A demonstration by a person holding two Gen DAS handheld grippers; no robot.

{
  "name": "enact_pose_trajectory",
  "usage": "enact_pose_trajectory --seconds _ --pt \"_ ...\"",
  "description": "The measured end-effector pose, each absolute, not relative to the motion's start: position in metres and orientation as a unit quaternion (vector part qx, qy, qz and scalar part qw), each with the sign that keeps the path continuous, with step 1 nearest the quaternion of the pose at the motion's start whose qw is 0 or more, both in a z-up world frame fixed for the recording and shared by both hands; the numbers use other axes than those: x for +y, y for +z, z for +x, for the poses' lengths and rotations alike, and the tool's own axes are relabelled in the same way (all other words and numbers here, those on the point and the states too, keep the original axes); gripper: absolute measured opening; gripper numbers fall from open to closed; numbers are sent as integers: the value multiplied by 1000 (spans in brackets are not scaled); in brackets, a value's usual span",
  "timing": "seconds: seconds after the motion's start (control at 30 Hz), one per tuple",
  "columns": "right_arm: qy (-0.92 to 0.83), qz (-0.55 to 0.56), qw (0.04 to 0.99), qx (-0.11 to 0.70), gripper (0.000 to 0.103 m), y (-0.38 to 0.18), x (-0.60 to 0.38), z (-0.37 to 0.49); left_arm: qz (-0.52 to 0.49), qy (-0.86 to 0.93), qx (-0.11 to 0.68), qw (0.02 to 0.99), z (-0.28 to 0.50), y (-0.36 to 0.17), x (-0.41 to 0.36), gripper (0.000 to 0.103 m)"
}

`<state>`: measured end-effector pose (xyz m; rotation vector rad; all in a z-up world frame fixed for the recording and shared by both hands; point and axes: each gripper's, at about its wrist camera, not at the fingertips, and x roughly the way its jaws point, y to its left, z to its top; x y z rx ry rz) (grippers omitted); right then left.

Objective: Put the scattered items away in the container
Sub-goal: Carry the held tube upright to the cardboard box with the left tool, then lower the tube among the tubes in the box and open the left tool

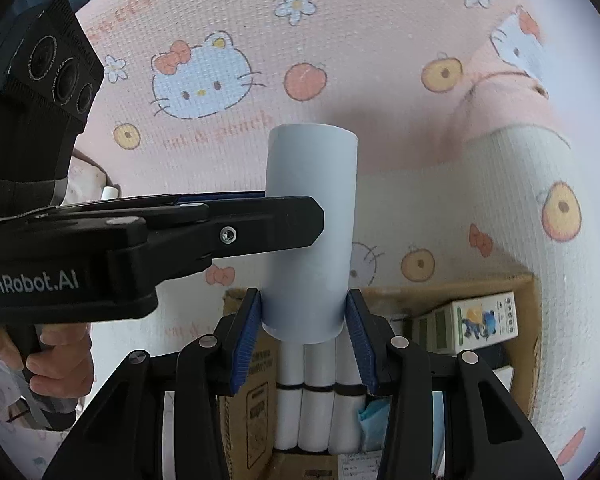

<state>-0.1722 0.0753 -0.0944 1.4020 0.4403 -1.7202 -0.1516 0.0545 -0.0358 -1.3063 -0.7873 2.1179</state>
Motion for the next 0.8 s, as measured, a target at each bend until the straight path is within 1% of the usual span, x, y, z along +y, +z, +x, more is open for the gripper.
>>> enact_pose_trajectory --seconds 0.23,0.5,0.6,0.8 --pt "-675 576 426 177 41 -106 97 -168 -509 774 -269 261 -140 -38 83 43" --pt "-659 603 415 173 41 -125 133 -162 -529 762 -231 293 -126 -46 124 43" --pt "-656 613 410 161 41 -137 143 -165 -540 754 -222 300 -126 -54 136 43" --pt "-638 631 407 169 41 -163 154 -162 -571 730 -221 302 -123 -79 149 43"
